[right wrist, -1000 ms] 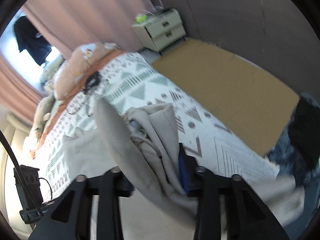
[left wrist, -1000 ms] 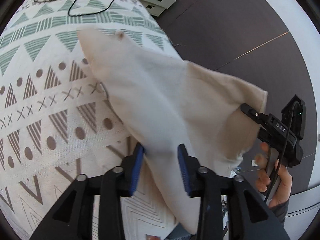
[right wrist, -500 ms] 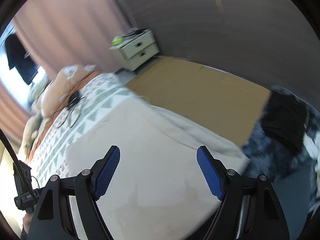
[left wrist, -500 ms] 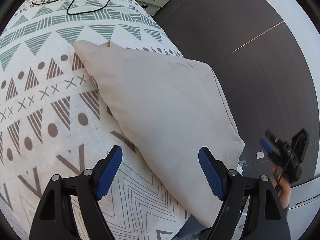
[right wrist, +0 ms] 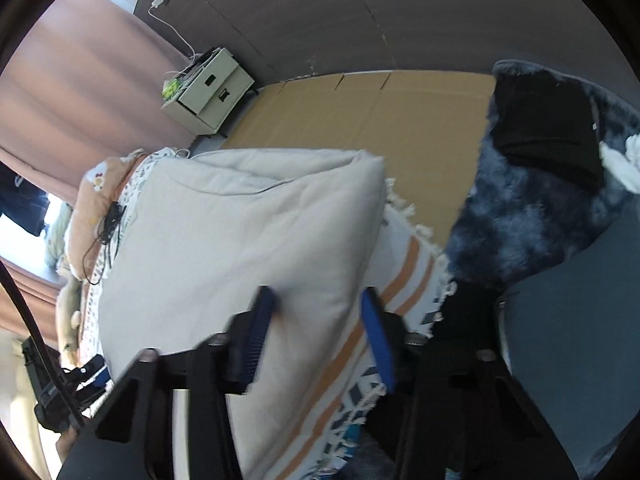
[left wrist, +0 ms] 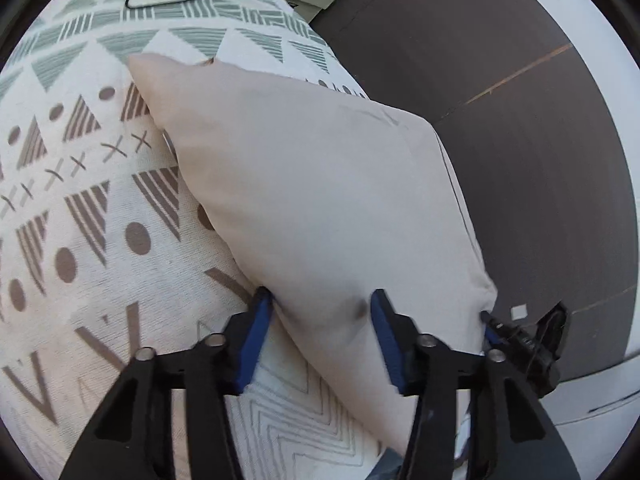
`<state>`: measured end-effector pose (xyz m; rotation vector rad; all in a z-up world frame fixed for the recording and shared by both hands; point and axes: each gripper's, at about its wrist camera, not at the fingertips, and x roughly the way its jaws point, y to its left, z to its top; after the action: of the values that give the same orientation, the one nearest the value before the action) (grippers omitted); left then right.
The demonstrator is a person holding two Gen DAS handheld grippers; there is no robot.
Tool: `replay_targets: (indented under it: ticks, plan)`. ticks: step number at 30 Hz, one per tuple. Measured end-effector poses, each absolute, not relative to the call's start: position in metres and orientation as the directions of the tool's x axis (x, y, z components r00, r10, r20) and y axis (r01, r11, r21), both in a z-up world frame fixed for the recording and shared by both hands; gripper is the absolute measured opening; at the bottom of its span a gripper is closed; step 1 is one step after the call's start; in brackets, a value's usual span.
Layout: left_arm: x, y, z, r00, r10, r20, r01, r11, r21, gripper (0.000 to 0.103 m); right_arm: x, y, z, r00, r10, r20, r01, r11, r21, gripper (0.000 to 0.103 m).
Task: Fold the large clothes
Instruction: 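Lower the bundle onto the bed's edge and open both tools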
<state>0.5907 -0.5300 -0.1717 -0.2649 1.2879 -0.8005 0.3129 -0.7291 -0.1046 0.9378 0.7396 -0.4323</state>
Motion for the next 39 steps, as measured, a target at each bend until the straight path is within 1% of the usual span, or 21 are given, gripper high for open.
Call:
replay_targets:
  ticks: [1, 3, 4, 7, 12, 14, 16, 18, 21, 23, 24, 25, 26, 27, 31, 39]
  plan:
    - [0.592, -0.532, -0.173, 0.059, -0.656, -0.753, 0.381, 0.712, -0.590, 0.041, 0.315, -0.731, -0.103, 0.681, -0.040, -0.731, 0.633, 0.534, 0.561, 0.016]
    - [0.596, -0.536, -0.176, 0.058, -0.655, -0.754, 0.387, 0.711, -0.588, 0.041, 0.321, -0.731, -0.105, 0.697, -0.061, -0.714, 0.626, 0.537, 0.565, 0.006]
    - [0.598, -0.538, -0.176, 0.058, -0.655, -0.753, 0.389, 0.710, -0.588, 0.041, 0.323, -0.734, -0.100, 0.699, -0.081, -0.710, 0.627, 0.546, 0.555, 0.004]
    - [0.603, -0.544, -0.176, 0.060, -0.657, -0.751, 0.396, 0.707, -0.586, 0.041, 0.328, -0.738, -0.093, 0.697, -0.127, -0.706, 0.636, 0.564, 0.527, 0.002]
    - [0.604, -0.548, -0.176, 0.057, -0.635, -0.771, 0.404, 0.721, -0.564, 0.041, 0.327, -0.743, -0.098, 0.697, -0.153, -0.701, 0.655, 0.535, 0.534, 0.002]
    - [0.604, -0.545, -0.176, 0.048, -0.636, -0.770, 0.397, 0.720, -0.569, 0.044, 0.324, -0.737, -0.102, 0.696, -0.156, -0.701, 0.656, 0.535, 0.533, 0.002]
    - [0.604, -0.539, -0.177, 0.042, -0.636, -0.771, 0.387, 0.722, -0.574, 0.049, 0.323, -0.733, -0.105, 0.702, -0.151, -0.696, 0.652, 0.529, 0.543, 0.002]
    - [0.606, -0.535, -0.181, 0.031, -0.644, -0.765, 0.374, 0.717, -0.588, 0.051, 0.323, -0.730, -0.105, 0.700, -0.140, -0.700, 0.647, 0.539, 0.539, 0.002]
    - [0.610, -0.536, -0.186, 0.017, -0.652, -0.758, 0.351, 0.714, -0.606, 0.053, 0.331, -0.719, -0.098, 0.664, -0.140, -0.734, 0.635, 0.623, 0.456, 0.004]
    - [0.613, -0.537, -0.188, 0.014, -0.655, -0.755, 0.342, 0.713, -0.612, 0.055, 0.328, -0.715, -0.097, 0.652, -0.111, -0.750, 0.631, 0.629, 0.455, 0.012]
    - [0.615, -0.539, -0.188, 0.017, -0.649, -0.761, 0.347, 0.717, -0.604, 0.055, 0.324, -0.715, -0.097, 0.654, -0.104, -0.749, 0.629, 0.625, 0.462, 0.029]
    - [0.615, -0.540, -0.187, 0.022, -0.642, -0.767, 0.354, 0.722, -0.595, 0.055, 0.319, -0.714, -0.098, 0.657, -0.099, -0.747, 0.628, 0.620, 0.470, 0.058]
    - [0.617, -0.540, -0.186, 0.029, -0.638, -0.770, 0.357, 0.726, -0.588, 0.055, 0.314, -0.715, -0.098, 0.664, -0.093, -0.742, 0.626, 0.613, 0.483, 0.073]
    - [0.618, -0.541, -0.186, 0.038, -0.635, -0.772, 0.357, 0.730, -0.583, 0.055, 0.309, -0.715, -0.099, 0.674, -0.086, -0.733, 0.621, 0.604, 0.500, 0.084]
    - [0.629, -0.548, -0.188, 0.064, -0.626, -0.777, 0.365, 0.740, -0.565, 0.055, 0.288, -0.706, -0.114, 0.717, -0.019, -0.697, 0.588, 0.553, 0.590, 0.084]
    - [0.645, -0.571, -0.170, 0.095, -0.632, -0.769, 0.418, 0.727, -0.545, 0.055, 0.256, -0.662, -0.132, 0.788, 0.042, -0.614, 0.524, 0.477, 0.706, 0.084]
